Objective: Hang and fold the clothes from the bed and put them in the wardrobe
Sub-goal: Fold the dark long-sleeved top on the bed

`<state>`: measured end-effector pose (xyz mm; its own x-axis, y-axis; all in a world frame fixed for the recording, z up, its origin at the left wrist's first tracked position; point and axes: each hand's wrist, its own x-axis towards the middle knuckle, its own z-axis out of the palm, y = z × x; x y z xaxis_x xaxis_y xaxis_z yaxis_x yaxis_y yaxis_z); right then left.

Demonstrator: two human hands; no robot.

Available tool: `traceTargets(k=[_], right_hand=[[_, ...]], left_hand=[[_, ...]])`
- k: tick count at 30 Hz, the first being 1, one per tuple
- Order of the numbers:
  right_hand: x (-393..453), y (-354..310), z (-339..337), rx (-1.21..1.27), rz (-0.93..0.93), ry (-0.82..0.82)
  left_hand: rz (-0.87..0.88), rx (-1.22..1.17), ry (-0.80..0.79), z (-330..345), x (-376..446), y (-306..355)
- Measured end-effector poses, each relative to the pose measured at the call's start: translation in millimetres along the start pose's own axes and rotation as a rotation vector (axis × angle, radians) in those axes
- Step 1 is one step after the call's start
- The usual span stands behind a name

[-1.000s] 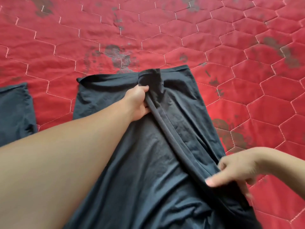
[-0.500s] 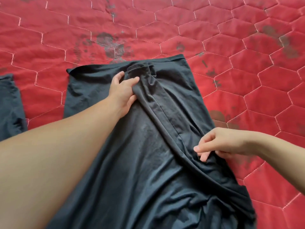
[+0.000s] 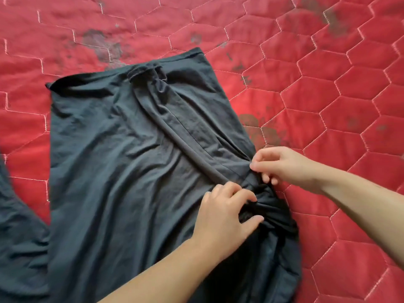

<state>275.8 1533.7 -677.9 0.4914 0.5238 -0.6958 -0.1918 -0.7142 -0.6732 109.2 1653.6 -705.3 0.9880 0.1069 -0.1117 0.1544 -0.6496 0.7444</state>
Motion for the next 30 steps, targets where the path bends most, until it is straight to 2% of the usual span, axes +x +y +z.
traceTargets(k=[3, 8, 10, 12, 14, 16, 18, 19, 21, 23, 24, 25, 28, 30], right_hand=[[-5.8, 6.6, -1.2, 0.156, 0.05, 0.026], [-5.0, 14.2, -1.2, 0.257, 0.007, 0.277], [-3.8, 16.9, -2.1, 0.222, -0.032, 0.359], [-2.8, 18.4, -1.1, 0.086, -0.089, 0.427], [-3.0, 19.8, -0.2, -0.171, -0.171, 0.487], [-5.2, 20.0, 2.3, -0.405, -0.201, 0.492], [-8.9, 19.5, 8.5, -0.587, -0.15, 0.466], [-9.4, 19.9, 12.0, -0.72, -0.144, 0.487], [-7.7, 18.7, 19.2, -0.91, -0.279, 0.588], [-3.3, 10.5, 30.1, -0.949, -0.52, 0.599], [0.4, 5.3, 36.9, -0.986, -0.606, 0.567], [4.9, 2.5, 43.7, -1.051, -0.648, 0.52], [18.2, -3.9, 62.2, -1.203, -0.563, 0.398], [28.5, -12.2, 69.0, -1.216, -0.497, 0.422]], left_hand=[[-0.003, 0.112, 0.02, 6.9, 6.4, 3.3], [0.082, 0.097, -0.002, 3.8, 4.5, 0.7], [0.126, 0.063, 0.018, 0.8, -1.2, -1.8], [0.141, 0.02, 0.01, -1.9, -6.5, -4.0], [0.161, 0.0, -0.037, -4.3, -9.3, -7.6], [0.176, 0.045, -0.155, -8.1, -8.8, -10.6], [0.178, 0.135, -0.306, -12.3, -5.2, -15.6], [0.186, 0.16, -0.333, -14.9, -3.1, -18.0], [0.228, 0.171, -0.235, -23.8, 4.0, -20.9], [0.263, 0.226, 0.041, -35.7, 18.5, -31.4], [0.221, 0.293, 0.143, -45.4, 29.0, -39.9], [0.131, 0.38, 0.168, -56.9, 40.0, -52.1], [-0.193, 0.586, 0.018, -99.0, 61.2, -103.9], [-0.225, 0.625, -0.031, -116.1, 60.2, -137.8]])
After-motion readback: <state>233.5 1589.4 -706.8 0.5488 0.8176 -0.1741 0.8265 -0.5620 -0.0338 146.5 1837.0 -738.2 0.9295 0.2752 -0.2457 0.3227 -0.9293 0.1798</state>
